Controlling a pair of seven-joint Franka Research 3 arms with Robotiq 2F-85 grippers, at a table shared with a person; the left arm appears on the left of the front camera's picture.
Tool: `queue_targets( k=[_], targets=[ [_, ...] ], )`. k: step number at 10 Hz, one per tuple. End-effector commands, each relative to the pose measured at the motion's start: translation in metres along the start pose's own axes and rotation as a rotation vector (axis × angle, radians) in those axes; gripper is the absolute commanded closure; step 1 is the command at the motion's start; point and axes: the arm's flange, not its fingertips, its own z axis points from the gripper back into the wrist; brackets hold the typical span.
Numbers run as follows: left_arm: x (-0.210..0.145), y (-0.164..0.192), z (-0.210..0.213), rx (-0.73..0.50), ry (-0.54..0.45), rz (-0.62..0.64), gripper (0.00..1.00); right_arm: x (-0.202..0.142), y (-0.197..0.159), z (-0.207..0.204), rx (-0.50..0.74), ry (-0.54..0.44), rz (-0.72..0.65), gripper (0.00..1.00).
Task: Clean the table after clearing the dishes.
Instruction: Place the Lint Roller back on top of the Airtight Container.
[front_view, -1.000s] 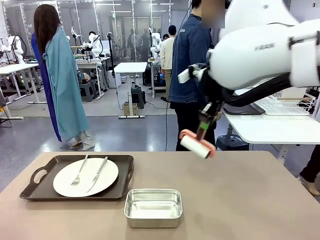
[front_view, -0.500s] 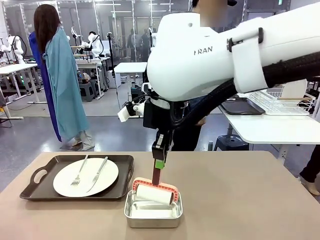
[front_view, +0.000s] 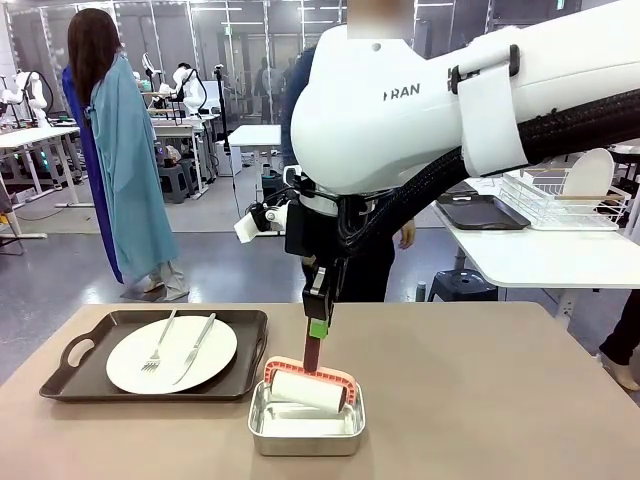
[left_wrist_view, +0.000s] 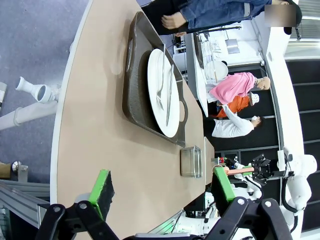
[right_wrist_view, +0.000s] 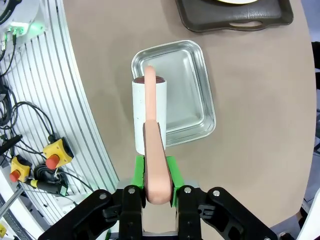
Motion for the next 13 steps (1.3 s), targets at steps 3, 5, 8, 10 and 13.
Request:
queue_targets(
  k=[3, 5, 8, 10, 13],
  targets=[
    [-0.002, 0.000, 0.003, -0.007, 0.006, -0.013, 0.00, 0.004, -0.015, -0.011, -0.020, 0.009, 0.062, 0.78],
    [-0.002, 0.000, 0.003, -0.007, 0.006, -0.013, 0.00, 0.011, -0.043, -0.031, 0.057, 0.005, 0.071, 0.78],
    [-0.002, 0.000, 0.003, -0.007, 0.006, -0.013, 0.00, 0.023, -0.075, -0.052, 0.059, 0.047, 0.076, 0.78],
    [-0.002, 0.000, 0.003, -0.007, 0.006, -0.013, 0.00, 0.036, -0.090, -0.070, 0.064, 0.086, 0.105, 0.78],
    [-0.002, 0.000, 0.003, -0.007, 0.006, -0.013, 0.00, 0.051, -0.102, -0.089, 0.096, 0.120, 0.162, 0.78]
  ],
)
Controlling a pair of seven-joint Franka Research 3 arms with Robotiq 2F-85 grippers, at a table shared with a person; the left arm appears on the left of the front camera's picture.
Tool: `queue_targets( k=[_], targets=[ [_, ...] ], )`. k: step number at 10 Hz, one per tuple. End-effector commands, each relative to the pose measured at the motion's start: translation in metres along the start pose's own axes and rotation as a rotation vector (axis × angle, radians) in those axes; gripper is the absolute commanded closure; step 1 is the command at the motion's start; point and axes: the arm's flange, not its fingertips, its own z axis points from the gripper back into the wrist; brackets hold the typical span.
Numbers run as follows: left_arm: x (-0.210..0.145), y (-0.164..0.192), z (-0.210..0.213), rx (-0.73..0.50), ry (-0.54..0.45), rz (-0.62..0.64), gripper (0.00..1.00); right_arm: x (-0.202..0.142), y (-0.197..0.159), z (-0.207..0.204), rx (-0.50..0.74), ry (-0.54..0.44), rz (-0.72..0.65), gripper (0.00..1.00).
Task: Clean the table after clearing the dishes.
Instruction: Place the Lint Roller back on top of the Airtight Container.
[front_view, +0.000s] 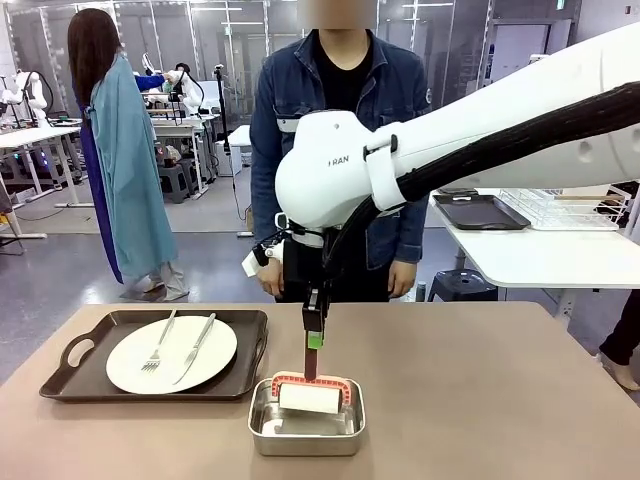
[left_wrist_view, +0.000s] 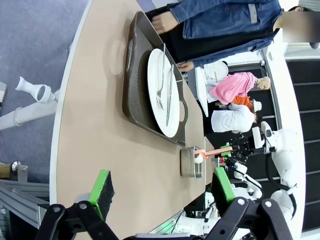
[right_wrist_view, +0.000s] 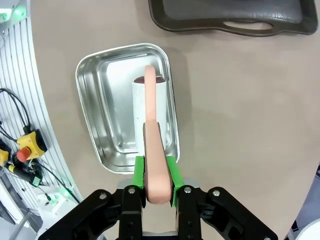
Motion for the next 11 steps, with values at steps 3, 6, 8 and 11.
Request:
queue_targets(
  k=[3, 6, 8, 11],
  targets=[
    [-0.002, 0.000, 0.003, -0.007, 0.005, -0.013, 0.00, 0.013, -0.023, -0.019, 0.001, 0.056, 0.112, 0.78],
    [-0.002, 0.000, 0.003, -0.007, 0.005, -0.013, 0.00, 0.011, -0.030, -0.023, -0.024, 0.050, 0.104, 0.44],
    [-0.002, 0.000, 0.003, -0.007, 0.005, -0.013, 0.00, 0.010, -0.029, -0.019, -0.035, 0.056, 0.105, 0.07],
    [-0.002, 0.000, 0.003, -0.007, 0.005, -0.013, 0.00, 0.008, -0.029, -0.015, -0.039, 0.054, 0.096, 0.00]
  ],
)
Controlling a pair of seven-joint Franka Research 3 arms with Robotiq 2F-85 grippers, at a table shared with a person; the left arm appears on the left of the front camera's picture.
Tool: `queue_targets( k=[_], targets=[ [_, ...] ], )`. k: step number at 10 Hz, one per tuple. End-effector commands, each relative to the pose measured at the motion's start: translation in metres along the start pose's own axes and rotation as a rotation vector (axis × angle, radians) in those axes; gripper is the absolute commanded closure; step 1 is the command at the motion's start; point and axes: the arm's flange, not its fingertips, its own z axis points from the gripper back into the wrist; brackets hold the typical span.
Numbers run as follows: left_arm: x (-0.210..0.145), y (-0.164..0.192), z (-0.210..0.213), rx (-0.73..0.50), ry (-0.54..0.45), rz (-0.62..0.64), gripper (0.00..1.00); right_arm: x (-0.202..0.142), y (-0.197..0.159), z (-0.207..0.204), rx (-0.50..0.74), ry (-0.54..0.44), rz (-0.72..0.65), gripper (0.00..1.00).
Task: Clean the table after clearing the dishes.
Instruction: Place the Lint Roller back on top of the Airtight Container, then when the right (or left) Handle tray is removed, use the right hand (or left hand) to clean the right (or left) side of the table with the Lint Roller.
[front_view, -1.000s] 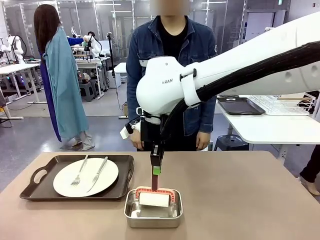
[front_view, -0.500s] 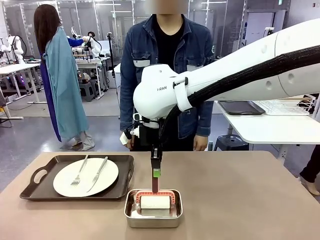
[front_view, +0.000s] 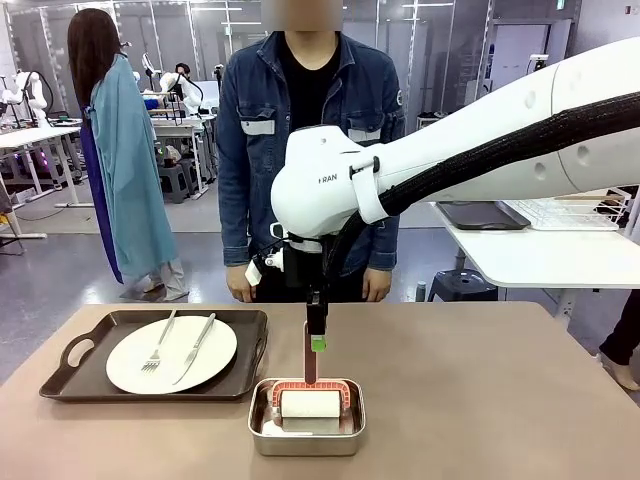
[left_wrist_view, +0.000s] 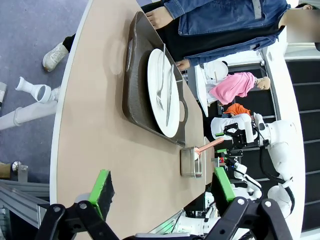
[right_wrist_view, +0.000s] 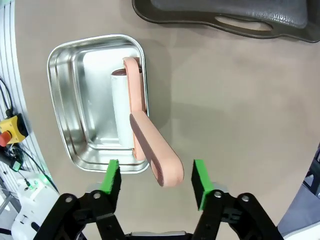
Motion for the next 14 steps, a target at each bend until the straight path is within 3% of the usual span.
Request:
queue_targets(
  k=[1, 5, 6, 14],
  targets=[
    [-0.002, 0.000, 0.003, -0.007, 0.005, -0.013, 0.00, -0.003, 0.003, 0.006, -0.038, -0.014, -0.009, 0.00],
    [-0.002, 0.000, 0.003, -0.007, 0.005, -0.013, 0.00, -0.013, 0.000, 0.001, -0.072, -0.013, 0.001, 0.00],
    [-0.002, 0.000, 0.003, -0.007, 0.005, -0.013, 0.00, -0.002, -0.005, 0.007, -0.025, -0.024, -0.008, 0.00],
    [-0.002, 0.000, 0.003, -0.007, 0.005, -0.013, 0.00, -0.002, -0.005, 0.007, -0.025, -0.024, -0.008, 0.00]
  ],
)
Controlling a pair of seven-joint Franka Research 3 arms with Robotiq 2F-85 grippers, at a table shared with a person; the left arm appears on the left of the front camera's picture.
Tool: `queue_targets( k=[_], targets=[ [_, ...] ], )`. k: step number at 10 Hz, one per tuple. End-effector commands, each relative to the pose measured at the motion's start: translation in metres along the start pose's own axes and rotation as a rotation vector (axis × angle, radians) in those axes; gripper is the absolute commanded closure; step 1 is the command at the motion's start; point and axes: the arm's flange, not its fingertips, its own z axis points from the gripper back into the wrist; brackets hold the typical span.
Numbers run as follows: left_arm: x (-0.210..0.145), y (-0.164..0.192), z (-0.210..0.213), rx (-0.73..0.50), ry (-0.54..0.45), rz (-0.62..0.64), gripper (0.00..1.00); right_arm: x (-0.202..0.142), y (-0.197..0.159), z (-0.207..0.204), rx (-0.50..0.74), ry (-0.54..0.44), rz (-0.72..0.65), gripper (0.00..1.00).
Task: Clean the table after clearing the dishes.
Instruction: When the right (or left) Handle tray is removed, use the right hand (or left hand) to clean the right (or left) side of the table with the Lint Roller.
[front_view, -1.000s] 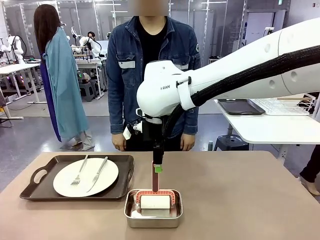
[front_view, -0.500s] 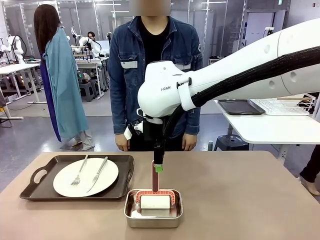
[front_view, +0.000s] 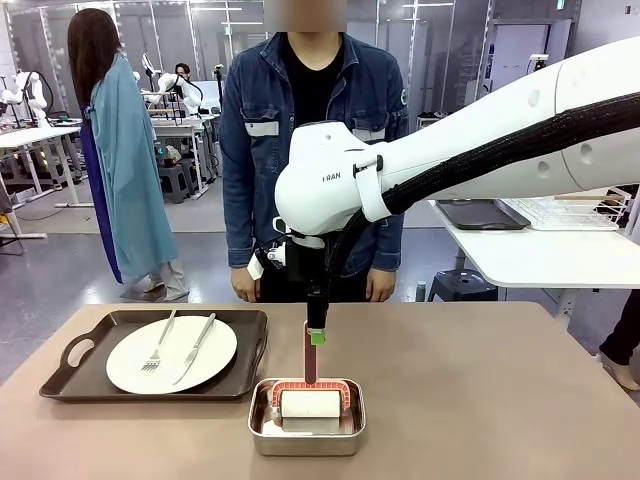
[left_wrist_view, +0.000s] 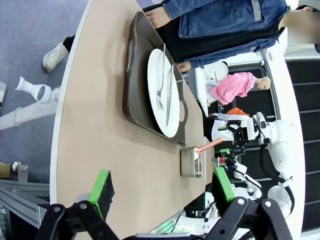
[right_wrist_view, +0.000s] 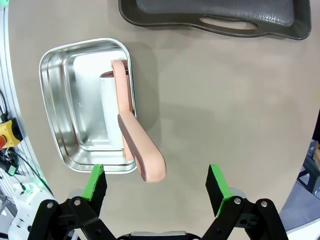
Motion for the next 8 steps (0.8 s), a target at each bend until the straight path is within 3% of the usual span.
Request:
queue_targets(
  k=[1, 7, 8],
  targets=[
    [-0.0023, 0.0001, 0.0029, -0.007, 0.005, -0.013, 0.00, 0.0007, 0.0023, 0.0019, 0.006, -0.002, -0.001, 0.00],
    [-0.0023, 0.0001, 0.0029, -0.007, 0.005, -0.013, 0.00, 0.0001, 0.0001, 0.0000, 0.000, 0.000, 0.000, 0.00],
    [-0.0023, 0.0001, 0.0029, -0.007, 0.005, -0.013, 0.00, -0.0076, -0.0035, 0.0065, 0.008, -0.046, -0.092, 0.00]
  ],
)
